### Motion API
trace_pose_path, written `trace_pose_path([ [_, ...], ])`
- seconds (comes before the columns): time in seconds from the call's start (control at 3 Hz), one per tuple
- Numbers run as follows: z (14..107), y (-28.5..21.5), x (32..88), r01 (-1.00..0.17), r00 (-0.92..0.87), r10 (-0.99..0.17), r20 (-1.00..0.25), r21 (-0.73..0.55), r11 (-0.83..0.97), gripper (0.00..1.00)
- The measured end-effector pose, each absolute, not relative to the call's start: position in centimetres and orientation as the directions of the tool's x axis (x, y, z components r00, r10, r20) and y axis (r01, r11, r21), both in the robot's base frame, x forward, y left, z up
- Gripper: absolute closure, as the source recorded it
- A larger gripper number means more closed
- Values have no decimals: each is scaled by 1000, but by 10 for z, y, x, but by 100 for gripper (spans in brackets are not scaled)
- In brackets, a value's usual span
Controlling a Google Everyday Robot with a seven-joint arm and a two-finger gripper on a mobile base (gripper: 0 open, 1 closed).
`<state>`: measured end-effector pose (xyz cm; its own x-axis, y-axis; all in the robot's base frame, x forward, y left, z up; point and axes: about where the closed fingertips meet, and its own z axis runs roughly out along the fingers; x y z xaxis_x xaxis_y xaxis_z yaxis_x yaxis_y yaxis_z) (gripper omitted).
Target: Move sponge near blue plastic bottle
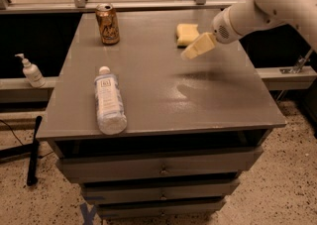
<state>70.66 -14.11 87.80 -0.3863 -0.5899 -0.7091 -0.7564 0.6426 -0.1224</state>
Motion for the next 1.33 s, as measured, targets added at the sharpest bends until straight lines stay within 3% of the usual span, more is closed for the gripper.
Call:
trace_pose_path([
  [0.33,865,-127,747,-727,-388,-531,-753,-104,679,0],
  [0.67,856,-113,776,-720,-369,-506,-780,-104,686,17],
  [1.33,855,-114,791,-730,-310,-521,-795,-152,667,64],
])
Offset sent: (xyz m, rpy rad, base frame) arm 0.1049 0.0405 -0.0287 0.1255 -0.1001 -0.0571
